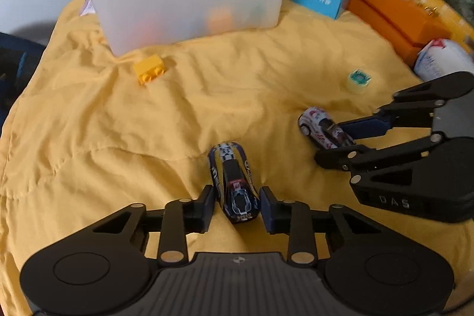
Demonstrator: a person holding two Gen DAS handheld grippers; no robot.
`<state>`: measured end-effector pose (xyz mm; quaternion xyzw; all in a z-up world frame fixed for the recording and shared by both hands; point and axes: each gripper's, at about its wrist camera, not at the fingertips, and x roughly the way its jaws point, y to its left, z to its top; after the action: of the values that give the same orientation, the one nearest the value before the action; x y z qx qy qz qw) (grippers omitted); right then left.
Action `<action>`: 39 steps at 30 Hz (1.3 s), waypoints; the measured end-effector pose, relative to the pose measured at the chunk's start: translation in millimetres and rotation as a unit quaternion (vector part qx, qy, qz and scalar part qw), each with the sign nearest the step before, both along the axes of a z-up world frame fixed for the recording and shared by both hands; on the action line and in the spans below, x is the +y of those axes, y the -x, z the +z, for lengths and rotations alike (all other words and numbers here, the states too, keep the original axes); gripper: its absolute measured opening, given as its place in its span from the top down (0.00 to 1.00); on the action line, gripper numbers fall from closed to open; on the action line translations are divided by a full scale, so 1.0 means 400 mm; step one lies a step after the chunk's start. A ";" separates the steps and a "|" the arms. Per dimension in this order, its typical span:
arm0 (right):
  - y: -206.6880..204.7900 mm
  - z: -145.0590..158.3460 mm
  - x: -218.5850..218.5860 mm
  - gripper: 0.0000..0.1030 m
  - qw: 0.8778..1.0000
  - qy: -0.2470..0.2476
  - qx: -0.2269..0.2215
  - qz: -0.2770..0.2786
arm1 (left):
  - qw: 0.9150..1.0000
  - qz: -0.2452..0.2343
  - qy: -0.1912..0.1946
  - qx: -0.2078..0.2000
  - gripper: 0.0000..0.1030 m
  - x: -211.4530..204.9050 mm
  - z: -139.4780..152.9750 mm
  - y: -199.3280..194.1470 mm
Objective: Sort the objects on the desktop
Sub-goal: 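Carry both cars over the white bin and open both tools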
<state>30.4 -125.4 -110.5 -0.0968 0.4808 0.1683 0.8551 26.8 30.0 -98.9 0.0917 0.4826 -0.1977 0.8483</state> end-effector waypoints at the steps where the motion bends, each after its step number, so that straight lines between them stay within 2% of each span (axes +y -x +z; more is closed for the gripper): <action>1: -0.003 0.012 -0.005 0.67 1.000 -0.008 -0.002 -0.002 | 1.000 -0.001 0.006 -0.005 0.67 0.006 0.015 -0.003; 8: -0.049 0.167 -0.016 0.67 0.997 -0.024 -0.076 -0.009 | 0.995 0.005 0.042 -0.088 0.67 0.044 0.206 -0.055; 14: -0.139 0.298 -0.018 0.67 0.989 -0.021 -0.147 -0.014 | 0.981 0.015 0.060 -0.182 0.67 0.060 0.386 -0.152; 18: -0.232 0.375 -0.017 0.67 0.984 -0.034 -0.172 -0.021 | 0.972 0.017 0.052 -0.230 0.67 0.055 0.480 -0.235; 20: -0.284 0.398 -0.009 0.67 0.985 -0.045 -0.167 -0.023 | 0.969 0.016 0.046 -0.241 0.67 0.051 0.502 -0.286; 22: -0.339 0.418 -0.003 0.67 0.984 -0.058 -0.164 -0.029 | 0.970 0.019 0.040 -0.239 0.67 0.044 0.501 -0.333; 26: -0.420 0.411 0.030 0.67 0.986 -0.040 -0.162 -0.028 | 0.974 0.021 0.007 -0.225 0.67 0.023 0.450 -0.432; 28: -0.458 0.383 0.048 0.67 0.988 -0.024 -0.152 -0.029 | 0.978 0.025 -0.009 -0.206 0.67 0.015 0.402 -0.475; 32: -0.512 0.309 0.061 0.67 0.992 -0.005 -0.117 -0.046 | 0.988 0.049 -0.012 -0.148 0.67 0.020 0.298 -0.556; 35: -0.527 0.268 0.066 0.66 0.994 0.001 -0.093 -0.050 | 0.992 0.064 -0.001 -0.108 0.67 0.034 0.232 -0.582; 39: -0.534 0.253 0.075 0.65 0.995 0.017 -0.086 -0.046 | 0.994 0.053 -0.016 -0.098 0.67 0.034 0.215 -0.571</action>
<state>243.9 -95.4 -9.4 -0.1032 0.4122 0.1113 0.8984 255.3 43.7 -12.8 0.0985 0.4041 -0.1350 0.8993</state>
